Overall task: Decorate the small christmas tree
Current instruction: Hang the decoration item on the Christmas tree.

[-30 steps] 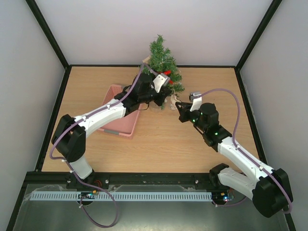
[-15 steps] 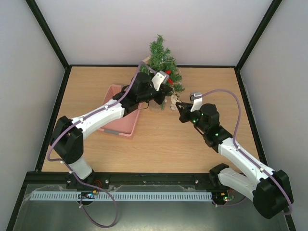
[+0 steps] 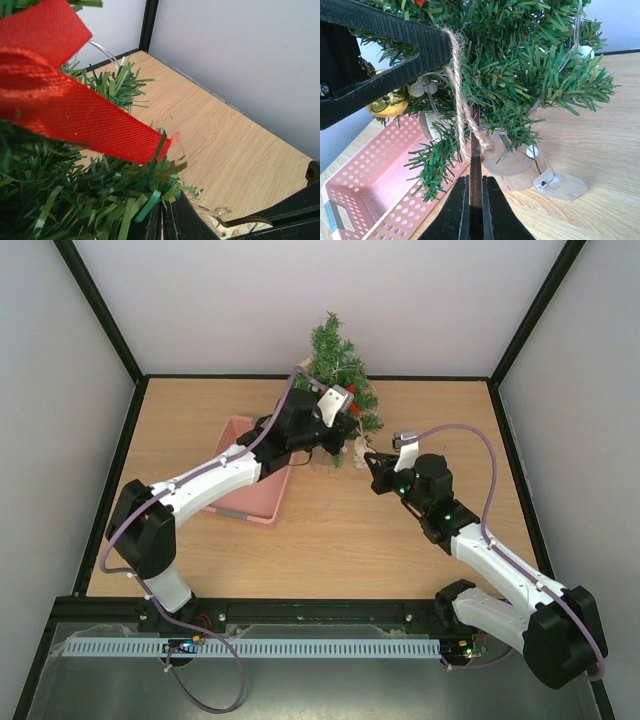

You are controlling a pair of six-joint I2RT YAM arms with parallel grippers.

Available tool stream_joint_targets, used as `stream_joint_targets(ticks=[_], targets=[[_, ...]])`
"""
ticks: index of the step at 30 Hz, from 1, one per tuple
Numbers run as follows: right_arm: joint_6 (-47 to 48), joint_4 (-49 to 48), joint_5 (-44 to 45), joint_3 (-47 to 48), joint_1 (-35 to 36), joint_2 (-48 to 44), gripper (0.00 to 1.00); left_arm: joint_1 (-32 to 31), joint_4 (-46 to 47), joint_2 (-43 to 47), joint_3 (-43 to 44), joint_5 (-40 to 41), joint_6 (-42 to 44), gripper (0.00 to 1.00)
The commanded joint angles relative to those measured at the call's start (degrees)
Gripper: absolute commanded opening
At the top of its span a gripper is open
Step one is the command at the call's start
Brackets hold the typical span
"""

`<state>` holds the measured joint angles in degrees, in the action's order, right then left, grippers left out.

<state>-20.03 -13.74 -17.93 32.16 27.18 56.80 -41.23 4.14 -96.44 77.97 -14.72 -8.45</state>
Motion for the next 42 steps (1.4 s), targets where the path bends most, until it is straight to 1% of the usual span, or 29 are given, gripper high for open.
stream_joint_targets(ticks=[1, 5, 15, 21, 22, 29, 35, 42], targets=[[-0.4, -2.3, 0.4, -0.2, -0.3, 0.2, 0.02, -0.3, -0.9, -0.6, 2.2, 2.1, -0.5, 0.04], [-0.3, -1.9, 0.8, 0.3, -0.4, 0.2, 0.02, -0.3, -1.5, -1.0, 2.6, 2.1, -0.8, 0.05], [-0.4, -1.2, 0.8, 1.2, -0.4, 0.8, 0.02, -0.3, -3.0, -0.7, 1.9, 3.5, -1.0, 0.14], [-0.8, -0.8, 0.9, 1.5, -0.4, 1.4, 0.02, -0.3, -3.3, -0.7, 2.0, 4.0, -0.6, 0.14], [-0.8, -0.9, 0.9, 1.6, -0.4, 1.5, 0.02, -0.3, -3.4, -0.7, 1.9, 4.1, -0.5, 0.13], [-1.1, -0.6, 0.6, 1.5, -0.4, 1.7, 0.02, -0.3, -3.4, -0.6, 1.7, 3.7, 0.5, 0.03], [0.1, -1.2, -1.7, 0.8, -0.4, 1.1, 0.02, -0.3, -3.5, -0.1, 1.2, 2.8, 0.6, 0.02], [2.0, -1.4, -3.7, -0.2, -0.4, -2.1, 0.02, -0.6, -2.1, 3.5, -1.9, 0.3, 0.1, 0.03]])
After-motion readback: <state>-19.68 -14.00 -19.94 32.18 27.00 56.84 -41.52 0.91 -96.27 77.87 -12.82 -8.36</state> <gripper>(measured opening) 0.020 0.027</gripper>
